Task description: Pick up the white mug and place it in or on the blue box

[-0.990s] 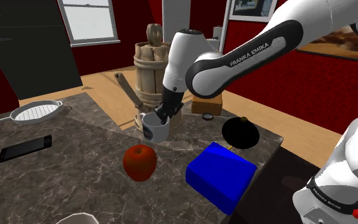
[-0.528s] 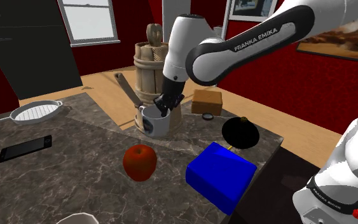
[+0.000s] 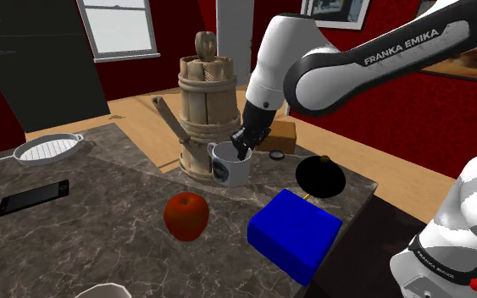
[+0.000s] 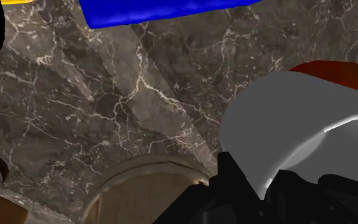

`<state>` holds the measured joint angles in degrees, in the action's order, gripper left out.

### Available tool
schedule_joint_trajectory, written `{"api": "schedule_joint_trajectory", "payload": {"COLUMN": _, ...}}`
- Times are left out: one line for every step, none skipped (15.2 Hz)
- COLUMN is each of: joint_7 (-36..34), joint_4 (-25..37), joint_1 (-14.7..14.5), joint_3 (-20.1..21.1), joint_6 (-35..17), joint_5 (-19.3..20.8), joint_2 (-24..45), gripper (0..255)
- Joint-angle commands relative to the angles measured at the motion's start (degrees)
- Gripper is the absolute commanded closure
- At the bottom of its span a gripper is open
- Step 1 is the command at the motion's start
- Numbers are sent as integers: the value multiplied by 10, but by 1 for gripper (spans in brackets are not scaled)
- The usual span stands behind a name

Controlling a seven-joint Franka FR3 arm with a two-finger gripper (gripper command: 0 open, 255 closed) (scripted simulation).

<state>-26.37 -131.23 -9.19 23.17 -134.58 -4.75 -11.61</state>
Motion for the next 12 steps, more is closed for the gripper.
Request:
{"api": "schedule_joint_trajectory", "payload": {"joint_7": 15, "joint_4": -50, "joint_1": -10, "joint_3": -6, "joint_6": 2, "joint_5": -27, "joint_2": -55, "gripper": 255}}
{"api": "schedule_joint_trajectory", "payload": {"joint_7": 21, "joint_4": -72, "joint_1": -16, "joint_3": -11, "joint_6": 5, "joint_5": -38, "joint_2": -80, "gripper": 255}}
{"api": "schedule_joint_trajectory", "payload": {"joint_7": 27, "joint_4": -93, "joint_1": -22, "joint_3": -15, "joint_6": 9, "joint_5": -47, "joint_2": -105, "gripper": 255}}
{"api": "schedule_joint_trajectory", "payload": {"joint_7": 32, "joint_4": -113, "joint_1": -28, "joint_3": -20, "joint_6": 13, "joint_5": -56, "joint_2": -130, "gripper": 255}}
{"api": "schedule_joint_trajectory", "payload": {"joint_7": 36, "joint_4": -133, "joint_1": -35, "joint_3": -24, "joint_6": 19, "joint_5": -64, "joint_2": -156, "gripper": 255}}
{"api": "schedule_joint_trajectory", "payload": {"joint_7": 40, "joint_4": -153, "joint_1": -42, "joint_3": -29, "joint_6": 26, "joint_5": -72, "joint_2": -182, "gripper": 255}}
{"api": "schedule_joint_trajectory", "payload": {"joint_7": 43, "joint_4": -172, "joint_1": -49, "joint_3": -33, "joint_6": 34, "joint_5": -78, "joint_2": -209, "gripper": 255}}
{"api": "schedule_joint_trajectory", "payload": {"joint_7": 45, "joint_4": -190, "joint_1": -57, "joint_3": -37, "joint_6": 43, "joint_5": -84, "joint_2": -236, "gripper": 255}}
{"api": "schedule_joint_trajectory", "payload": {"joint_7": 47, "joint_4": -208, "joint_1": -64, "joint_3": -42, "joint_6": 53, "joint_5": -89, "joint_2": -264, "gripper": 255}}
{"api": "schedule_joint_trajectory", "payload": {"joint_7": 48, "joint_4": -226, "joint_1": -71, "joint_3": -46, "joint_6": 65, "joint_5": -93, "joint_2": -292, "gripper": 255}}
{"api": "schedule_joint_trajectory", "payload": {"joint_7": 48, "joint_4": -242, "joint_1": -79, "joint_3": -50, "joint_6": 77, "joint_5": -96, "joint_2": -321, "gripper": 255}}
{"api": "schedule_joint_trajectory", "payload": {"joint_7": 48, "joint_4": -261, "joint_1": -87, "joint_3": -54, "joint_6": 94, "joint_5": -100, "joint_2": -355, "gripper": 255}}
